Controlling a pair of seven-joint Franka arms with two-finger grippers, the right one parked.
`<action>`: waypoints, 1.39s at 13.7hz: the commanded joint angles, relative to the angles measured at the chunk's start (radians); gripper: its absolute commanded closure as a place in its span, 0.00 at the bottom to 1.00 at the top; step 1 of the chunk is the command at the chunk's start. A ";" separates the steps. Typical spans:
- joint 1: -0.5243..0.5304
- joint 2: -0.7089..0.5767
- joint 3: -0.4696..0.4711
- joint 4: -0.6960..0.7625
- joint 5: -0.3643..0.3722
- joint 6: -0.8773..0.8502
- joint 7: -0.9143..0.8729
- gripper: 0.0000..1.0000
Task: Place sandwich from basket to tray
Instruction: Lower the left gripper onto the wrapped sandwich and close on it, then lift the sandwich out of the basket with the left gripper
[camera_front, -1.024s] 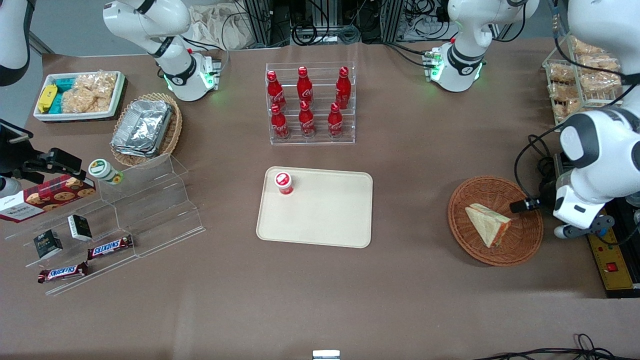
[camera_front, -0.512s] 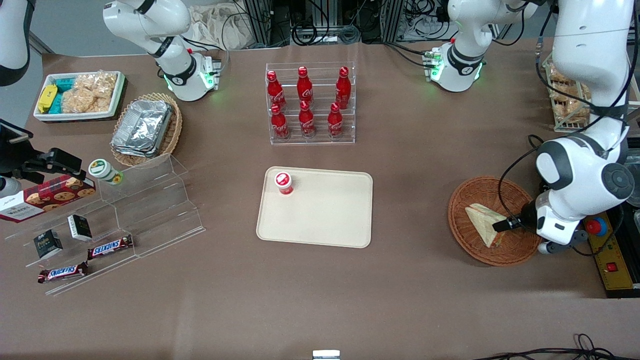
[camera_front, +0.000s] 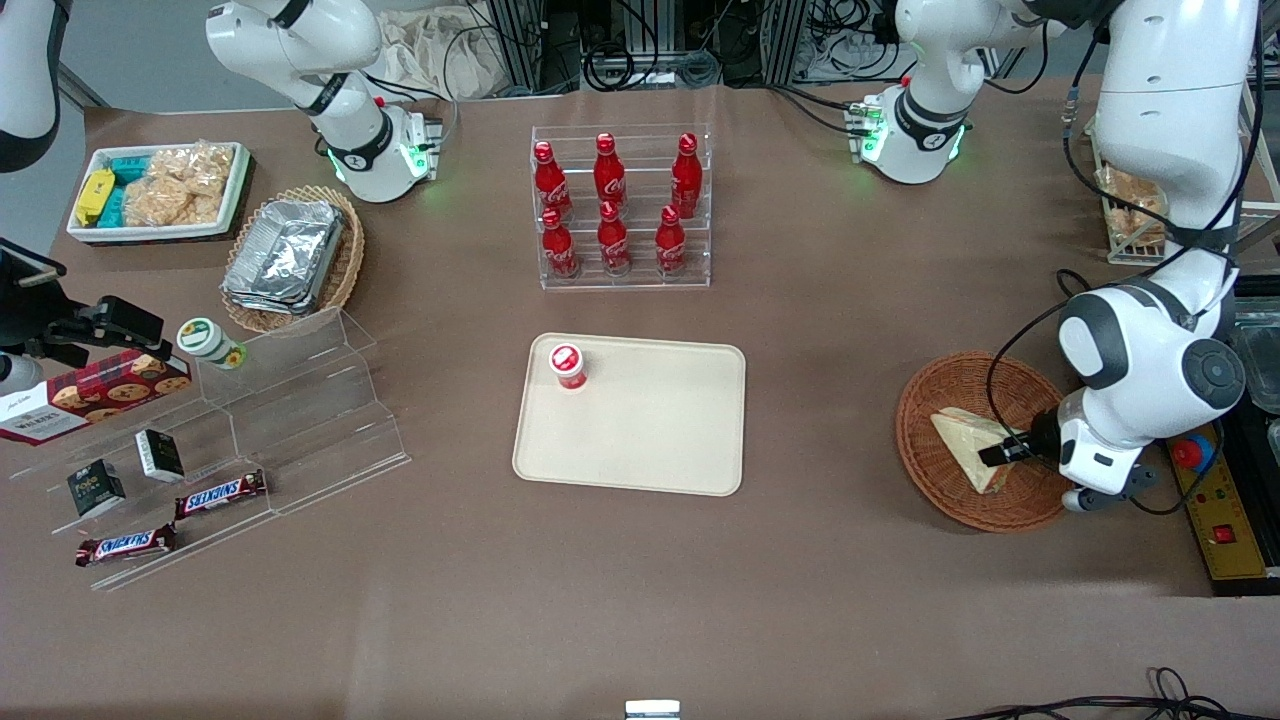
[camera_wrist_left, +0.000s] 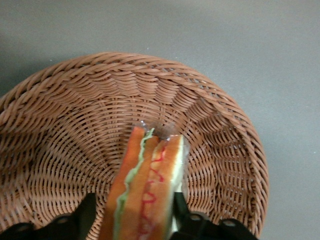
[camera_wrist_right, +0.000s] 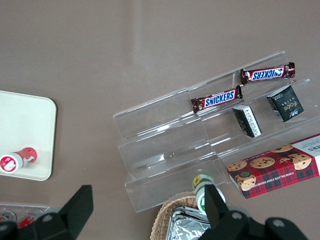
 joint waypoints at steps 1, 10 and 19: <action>-0.008 -0.005 -0.004 0.027 -0.030 -0.008 -0.010 0.78; -0.006 -0.243 -0.003 0.347 0.140 -0.554 -0.007 0.84; -0.356 -0.304 -0.024 0.622 0.292 -1.026 -0.401 0.84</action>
